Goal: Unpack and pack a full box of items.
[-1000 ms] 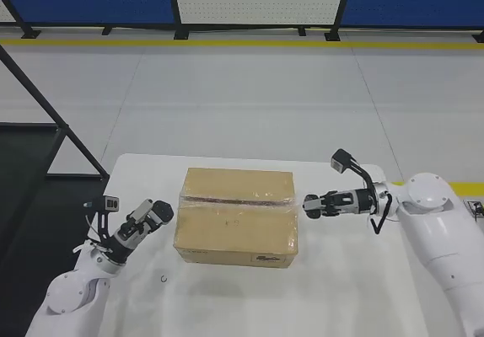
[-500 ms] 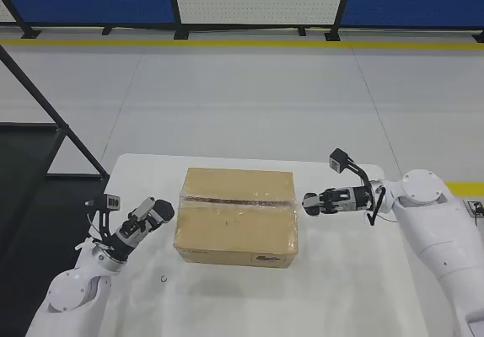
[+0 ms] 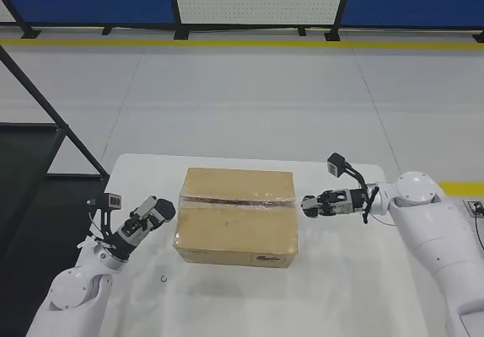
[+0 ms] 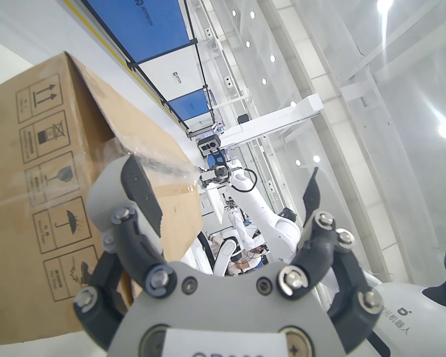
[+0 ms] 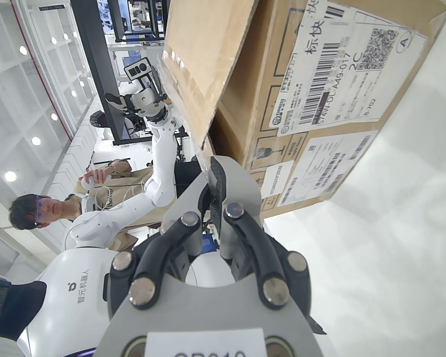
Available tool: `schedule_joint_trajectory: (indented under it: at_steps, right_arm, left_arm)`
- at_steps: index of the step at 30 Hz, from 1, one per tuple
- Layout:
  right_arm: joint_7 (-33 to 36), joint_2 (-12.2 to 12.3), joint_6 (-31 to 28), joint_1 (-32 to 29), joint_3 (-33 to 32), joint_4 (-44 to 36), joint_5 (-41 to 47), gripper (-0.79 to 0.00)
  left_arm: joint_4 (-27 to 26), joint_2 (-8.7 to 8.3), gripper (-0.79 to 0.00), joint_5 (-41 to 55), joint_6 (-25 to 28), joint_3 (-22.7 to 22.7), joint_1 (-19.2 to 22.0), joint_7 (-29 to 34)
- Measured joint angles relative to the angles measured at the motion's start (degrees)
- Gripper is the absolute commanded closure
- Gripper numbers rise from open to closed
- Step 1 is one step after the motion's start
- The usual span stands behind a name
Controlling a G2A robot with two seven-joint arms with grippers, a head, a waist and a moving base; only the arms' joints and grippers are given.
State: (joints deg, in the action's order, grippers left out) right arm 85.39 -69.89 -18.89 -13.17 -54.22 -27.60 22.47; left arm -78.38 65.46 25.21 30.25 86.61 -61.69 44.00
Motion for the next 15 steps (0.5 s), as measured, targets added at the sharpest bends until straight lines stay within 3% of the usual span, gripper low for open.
schedule_joint_trajectory:
  at_steps: [9, 15]
  right_arm:
    - [0.1, -0.6, 0.1, 0.5, 1.0, 1.6, 0.0, -0.175]
    - [-0.2, -0.9, -0.2, 0.9, 1.1, 2.8, 0.2, -0.139]
  left_arm:
    - [0.2, -0.12, -0.785, -0.1, 0.0, -0.2, 0.2, -0.1]
    - [0.4, -0.2, -0.785, 0.1, 0.3, -0.2, 0.1, -0.2]
